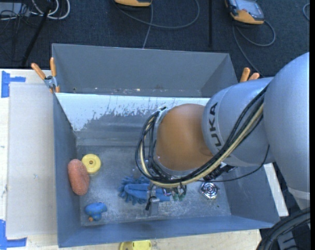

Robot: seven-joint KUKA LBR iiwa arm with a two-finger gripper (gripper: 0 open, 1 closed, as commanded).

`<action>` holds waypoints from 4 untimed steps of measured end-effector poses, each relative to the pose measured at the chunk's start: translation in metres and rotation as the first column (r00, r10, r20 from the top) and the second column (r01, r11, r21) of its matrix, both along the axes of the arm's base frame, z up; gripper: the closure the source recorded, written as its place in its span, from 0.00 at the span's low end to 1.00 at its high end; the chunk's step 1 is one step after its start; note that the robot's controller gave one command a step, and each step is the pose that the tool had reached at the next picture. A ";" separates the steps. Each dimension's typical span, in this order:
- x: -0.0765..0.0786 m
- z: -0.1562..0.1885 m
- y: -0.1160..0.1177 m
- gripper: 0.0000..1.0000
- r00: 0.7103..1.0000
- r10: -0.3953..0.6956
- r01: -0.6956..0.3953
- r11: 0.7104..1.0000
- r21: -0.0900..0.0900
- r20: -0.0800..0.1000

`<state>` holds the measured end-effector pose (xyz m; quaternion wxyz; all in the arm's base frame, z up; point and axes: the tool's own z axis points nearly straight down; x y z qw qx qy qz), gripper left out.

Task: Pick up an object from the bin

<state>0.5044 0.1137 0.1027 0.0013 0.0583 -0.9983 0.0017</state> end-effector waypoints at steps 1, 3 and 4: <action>0.021 0.006 0.013 1.00 0.995 -0.104 0.104 0.995 0.004 0.003; 0.014 0.047 0.014 1.00 0.995 -0.103 0.103 0.995 0.001 -0.007; 0.046 0.261 0.005 1.00 0.997 -0.075 0.075 0.997 0.006 0.013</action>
Offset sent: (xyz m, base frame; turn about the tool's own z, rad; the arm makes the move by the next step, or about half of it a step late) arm 0.0000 0.0000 0.0000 0.0000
